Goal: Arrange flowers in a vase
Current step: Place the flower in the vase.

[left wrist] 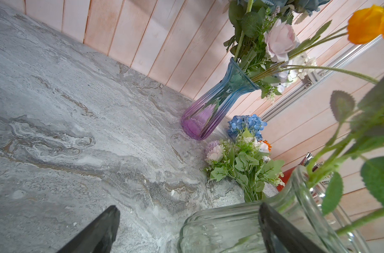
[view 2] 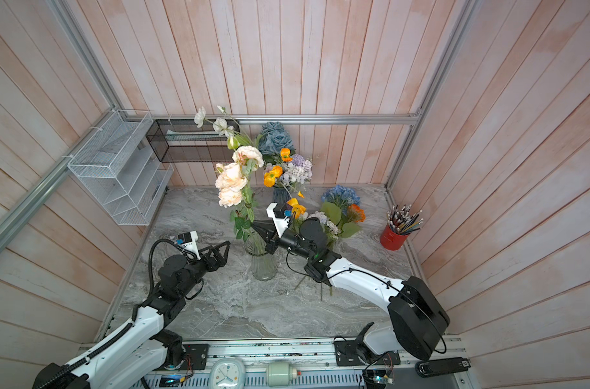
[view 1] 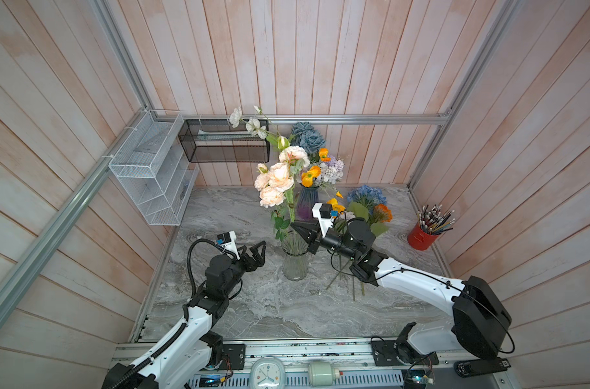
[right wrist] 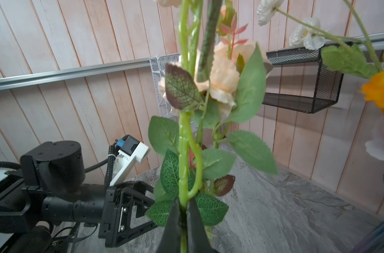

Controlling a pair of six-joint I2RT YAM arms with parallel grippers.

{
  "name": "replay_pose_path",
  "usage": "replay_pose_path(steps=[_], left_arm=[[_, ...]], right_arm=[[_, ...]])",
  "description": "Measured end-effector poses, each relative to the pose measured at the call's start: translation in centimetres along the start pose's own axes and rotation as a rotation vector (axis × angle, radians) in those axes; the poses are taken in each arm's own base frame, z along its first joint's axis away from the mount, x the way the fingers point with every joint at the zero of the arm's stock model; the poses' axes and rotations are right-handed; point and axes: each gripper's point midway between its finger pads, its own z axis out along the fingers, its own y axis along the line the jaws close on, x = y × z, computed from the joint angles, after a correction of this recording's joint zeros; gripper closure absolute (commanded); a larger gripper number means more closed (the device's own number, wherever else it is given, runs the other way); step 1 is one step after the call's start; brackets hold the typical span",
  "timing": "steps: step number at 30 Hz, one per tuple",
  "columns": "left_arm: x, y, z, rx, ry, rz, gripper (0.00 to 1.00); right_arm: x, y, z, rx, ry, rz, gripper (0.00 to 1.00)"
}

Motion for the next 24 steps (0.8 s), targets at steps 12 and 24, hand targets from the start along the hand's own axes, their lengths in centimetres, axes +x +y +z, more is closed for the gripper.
replay_pose_path(steps=[12,24], left_arm=[[0.3,-0.2,0.3,0.01,0.022,-0.001,0.0],[-0.1,-1.1,0.3,0.044,0.022,0.006,0.0]], right_arm=[[5.2,1.1,1.0,0.05,0.086,-0.034,0.78],[4.8,0.3,-0.1,0.123,0.119,-0.057,0.62]])
